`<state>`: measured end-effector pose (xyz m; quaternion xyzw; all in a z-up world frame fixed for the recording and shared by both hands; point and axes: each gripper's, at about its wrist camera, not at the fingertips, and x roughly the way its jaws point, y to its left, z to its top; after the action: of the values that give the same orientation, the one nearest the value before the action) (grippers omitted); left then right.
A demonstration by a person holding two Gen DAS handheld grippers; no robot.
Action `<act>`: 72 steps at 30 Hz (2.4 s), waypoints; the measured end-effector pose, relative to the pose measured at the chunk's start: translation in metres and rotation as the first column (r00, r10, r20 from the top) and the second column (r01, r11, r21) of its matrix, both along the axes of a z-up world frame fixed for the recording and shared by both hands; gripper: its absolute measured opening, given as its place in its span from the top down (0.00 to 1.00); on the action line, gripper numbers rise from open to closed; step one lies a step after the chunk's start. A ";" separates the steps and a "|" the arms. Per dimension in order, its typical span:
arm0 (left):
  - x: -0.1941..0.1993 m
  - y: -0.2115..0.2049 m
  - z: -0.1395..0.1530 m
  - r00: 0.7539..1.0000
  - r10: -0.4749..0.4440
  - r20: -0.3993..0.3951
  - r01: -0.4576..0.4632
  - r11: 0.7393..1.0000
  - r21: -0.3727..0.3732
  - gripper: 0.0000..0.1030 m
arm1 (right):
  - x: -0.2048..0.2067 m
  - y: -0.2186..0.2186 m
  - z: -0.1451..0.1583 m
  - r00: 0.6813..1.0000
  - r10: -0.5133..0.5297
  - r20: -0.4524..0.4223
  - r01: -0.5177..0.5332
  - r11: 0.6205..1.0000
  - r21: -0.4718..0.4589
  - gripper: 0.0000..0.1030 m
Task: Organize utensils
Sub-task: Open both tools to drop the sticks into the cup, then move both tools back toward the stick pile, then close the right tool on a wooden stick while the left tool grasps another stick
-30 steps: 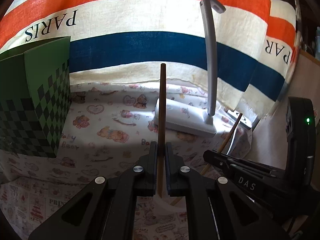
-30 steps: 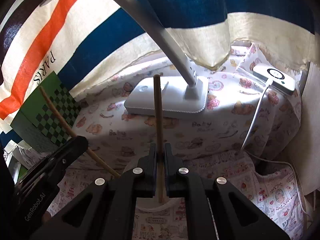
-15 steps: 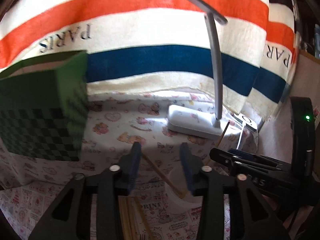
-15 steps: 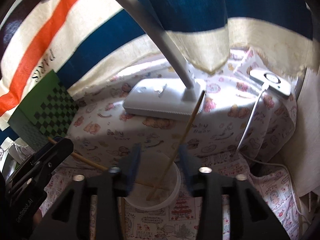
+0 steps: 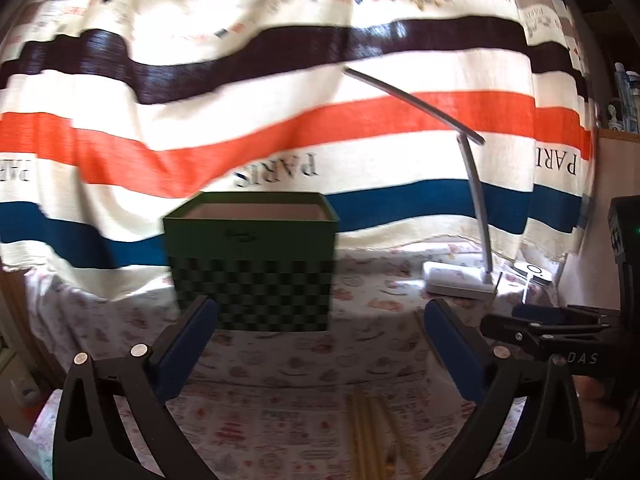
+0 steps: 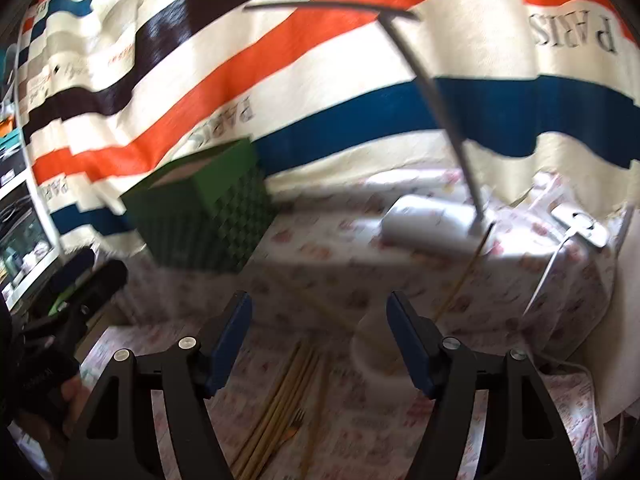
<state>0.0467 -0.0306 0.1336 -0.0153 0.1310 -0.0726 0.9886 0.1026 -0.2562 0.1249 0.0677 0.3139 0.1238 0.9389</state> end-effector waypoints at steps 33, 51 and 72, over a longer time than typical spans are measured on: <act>-0.018 0.033 -0.145 0.955 0.095 -0.281 -0.107 0.994 -0.029 0.00 | -0.062 0.029 -0.155 0.974 -0.035 -0.225 0.006 0.992 -0.128 0.34; -0.005 0.040 -0.163 0.915 0.140 -0.378 -0.161 0.987 -0.024 0.01 | -0.063 0.053 -0.184 0.949 -0.023 -0.316 -0.045 0.977 -0.207 0.61; 0.004 -0.002 -0.186 0.829 -0.094 -0.551 0.098 0.995 -0.021 0.34 | -0.055 0.011 -0.169 0.956 -0.152 -0.250 0.139 0.988 -0.071 0.94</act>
<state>0.0508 -0.0326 -0.0527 -0.0249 0.4110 -0.1141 0.9041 0.0480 -0.2454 -0.0439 0.0813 0.4289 0.0364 0.8989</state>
